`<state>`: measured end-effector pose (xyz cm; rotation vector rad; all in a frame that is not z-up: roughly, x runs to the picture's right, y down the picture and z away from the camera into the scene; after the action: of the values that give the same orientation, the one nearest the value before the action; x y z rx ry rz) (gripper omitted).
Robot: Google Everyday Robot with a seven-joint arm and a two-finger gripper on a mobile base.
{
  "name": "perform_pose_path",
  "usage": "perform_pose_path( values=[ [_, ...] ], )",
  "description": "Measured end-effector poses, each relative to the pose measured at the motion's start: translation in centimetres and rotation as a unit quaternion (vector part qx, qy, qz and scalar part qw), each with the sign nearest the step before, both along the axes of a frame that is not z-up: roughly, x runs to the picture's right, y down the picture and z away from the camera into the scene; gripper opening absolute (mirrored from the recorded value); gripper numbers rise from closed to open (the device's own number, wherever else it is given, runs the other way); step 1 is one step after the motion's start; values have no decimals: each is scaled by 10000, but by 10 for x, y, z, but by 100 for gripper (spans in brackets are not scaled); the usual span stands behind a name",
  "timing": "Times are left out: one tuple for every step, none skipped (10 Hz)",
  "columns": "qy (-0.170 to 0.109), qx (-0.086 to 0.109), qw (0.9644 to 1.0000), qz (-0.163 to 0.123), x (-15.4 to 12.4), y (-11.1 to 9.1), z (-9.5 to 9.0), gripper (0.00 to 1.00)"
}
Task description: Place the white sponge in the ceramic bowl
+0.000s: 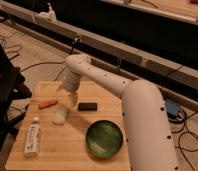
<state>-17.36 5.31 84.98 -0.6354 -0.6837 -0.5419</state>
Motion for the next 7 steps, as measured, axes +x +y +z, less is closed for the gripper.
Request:
perform_pose_path(
  values=[
    [11, -9, 10000, -6, 0, 1, 2, 80],
    [42, -141, 9998, -166, -2, 15, 9, 80],
    [43, -261, 9991, -317, -7, 30, 16, 80],
    [1, -354, 9986, -402, -14, 42, 20, 80],
    [-55, -467, 9978, -459, -22, 56, 25, 80],
    [-136, -594, 9969, -496, -31, 70, 28, 80],
    [-228, -717, 9958, -522, -40, 84, 31, 80]
  ],
)
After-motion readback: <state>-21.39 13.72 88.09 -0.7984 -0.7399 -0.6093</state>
